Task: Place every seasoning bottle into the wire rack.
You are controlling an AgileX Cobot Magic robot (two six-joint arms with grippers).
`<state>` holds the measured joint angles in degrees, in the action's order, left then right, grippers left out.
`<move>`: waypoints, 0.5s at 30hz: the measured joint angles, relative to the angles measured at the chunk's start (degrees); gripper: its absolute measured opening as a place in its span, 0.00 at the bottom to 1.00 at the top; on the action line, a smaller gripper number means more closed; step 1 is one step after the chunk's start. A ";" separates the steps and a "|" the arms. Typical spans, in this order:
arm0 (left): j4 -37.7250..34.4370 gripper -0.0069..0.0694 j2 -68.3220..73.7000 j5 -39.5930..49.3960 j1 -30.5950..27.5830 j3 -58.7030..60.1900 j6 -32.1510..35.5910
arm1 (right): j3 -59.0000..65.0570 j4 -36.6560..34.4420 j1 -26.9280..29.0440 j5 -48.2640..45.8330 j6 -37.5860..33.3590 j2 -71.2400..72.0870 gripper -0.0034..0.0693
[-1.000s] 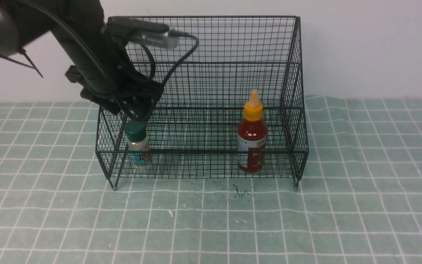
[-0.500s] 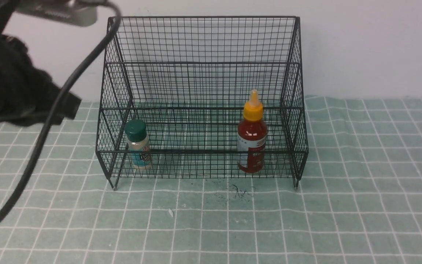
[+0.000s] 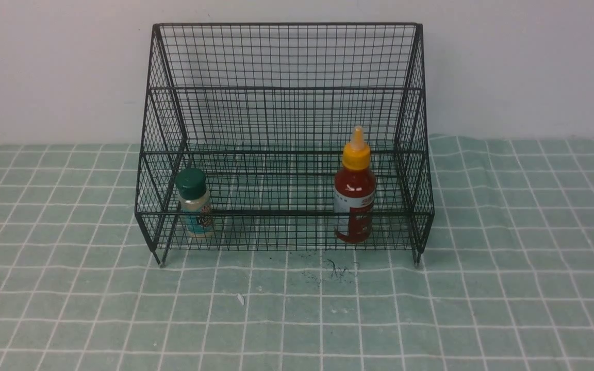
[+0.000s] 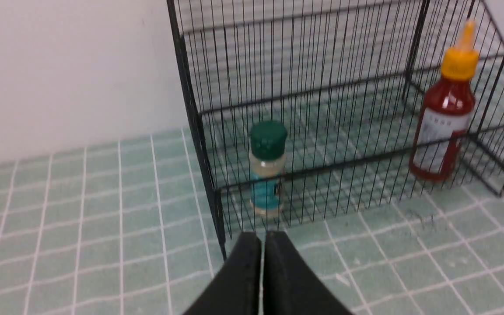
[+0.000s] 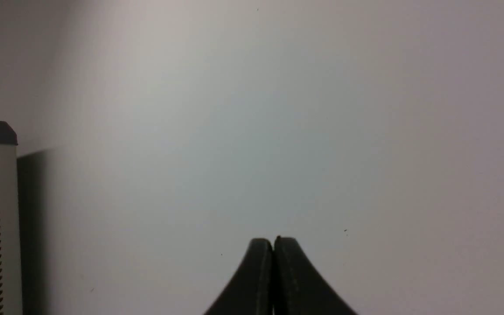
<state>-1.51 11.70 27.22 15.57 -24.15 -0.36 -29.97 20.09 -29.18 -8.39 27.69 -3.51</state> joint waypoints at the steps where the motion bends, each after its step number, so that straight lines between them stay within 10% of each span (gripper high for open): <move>1: -0.25 0.08 -2.99 -0.45 0.00 0.89 0.00 | 0.00 0.00 0.00 0.00 0.00 0.00 0.03; 15: -0.11 0.08 -12.62 -0.68 0.00 1.71 0.36 | 0.00 0.00 0.00 0.05 0.00 0.00 0.03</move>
<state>-1.62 -0.91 26.54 15.57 -22.43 0.00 -29.97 20.09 -29.18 -8.34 27.69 -3.51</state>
